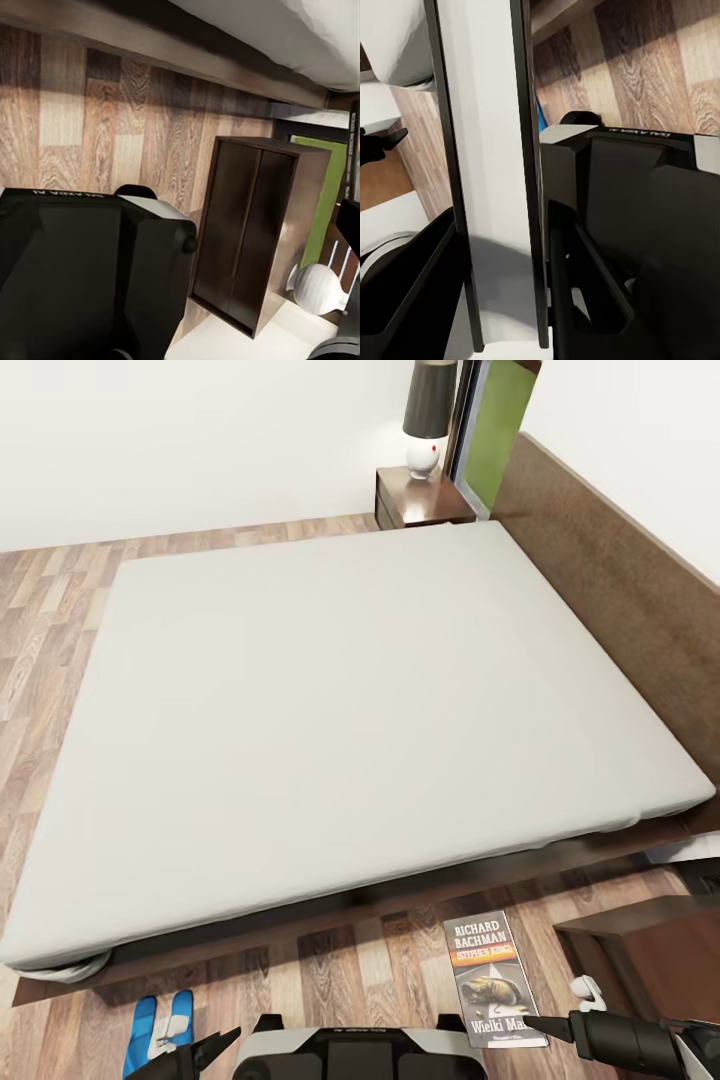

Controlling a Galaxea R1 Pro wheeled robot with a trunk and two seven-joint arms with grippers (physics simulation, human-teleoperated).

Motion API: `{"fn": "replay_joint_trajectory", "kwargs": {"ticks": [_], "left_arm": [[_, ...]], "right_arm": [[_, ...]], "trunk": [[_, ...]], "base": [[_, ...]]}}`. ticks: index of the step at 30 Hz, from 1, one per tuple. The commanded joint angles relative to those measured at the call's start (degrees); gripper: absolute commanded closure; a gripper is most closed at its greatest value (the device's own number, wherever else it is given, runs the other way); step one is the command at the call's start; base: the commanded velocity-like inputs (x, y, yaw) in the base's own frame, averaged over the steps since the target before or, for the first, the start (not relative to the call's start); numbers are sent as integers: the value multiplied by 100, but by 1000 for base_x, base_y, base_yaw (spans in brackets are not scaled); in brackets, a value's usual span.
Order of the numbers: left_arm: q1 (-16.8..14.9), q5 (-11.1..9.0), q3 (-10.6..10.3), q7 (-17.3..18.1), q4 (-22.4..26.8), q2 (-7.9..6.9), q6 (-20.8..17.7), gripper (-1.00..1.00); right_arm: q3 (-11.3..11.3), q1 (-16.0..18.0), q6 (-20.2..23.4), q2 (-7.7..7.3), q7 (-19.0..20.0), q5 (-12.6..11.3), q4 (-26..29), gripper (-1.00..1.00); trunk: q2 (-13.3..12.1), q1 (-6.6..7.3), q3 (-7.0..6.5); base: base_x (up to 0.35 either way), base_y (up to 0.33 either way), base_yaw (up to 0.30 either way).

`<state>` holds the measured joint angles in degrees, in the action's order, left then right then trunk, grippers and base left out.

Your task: In the bedroom, move the book from the bed onto either nightstand, and place the two sandals side by side next to the bed.

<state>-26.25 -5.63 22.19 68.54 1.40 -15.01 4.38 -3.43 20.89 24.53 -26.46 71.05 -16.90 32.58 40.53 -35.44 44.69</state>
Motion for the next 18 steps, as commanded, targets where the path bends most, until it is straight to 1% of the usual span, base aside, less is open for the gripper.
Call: {"fn": "replay_joint_trajectory", "kwargs": {"ticks": [1, 18], "left_arm": [[-3, -53, -48, 10, -9, -2, 45, -100], [-3, -54, -48, 10, -9, -2, 45, -100]], "right_arm": [[-35, 3, 52, -8, -4, -59, 2, 100], [-35, 3, 52, -8, -5, -16, -6, 100]], "trunk": [[-37, 21, -15], [-719, 394, -320]], "base": [[0, 0, 0], [0, 0, 0]]}}
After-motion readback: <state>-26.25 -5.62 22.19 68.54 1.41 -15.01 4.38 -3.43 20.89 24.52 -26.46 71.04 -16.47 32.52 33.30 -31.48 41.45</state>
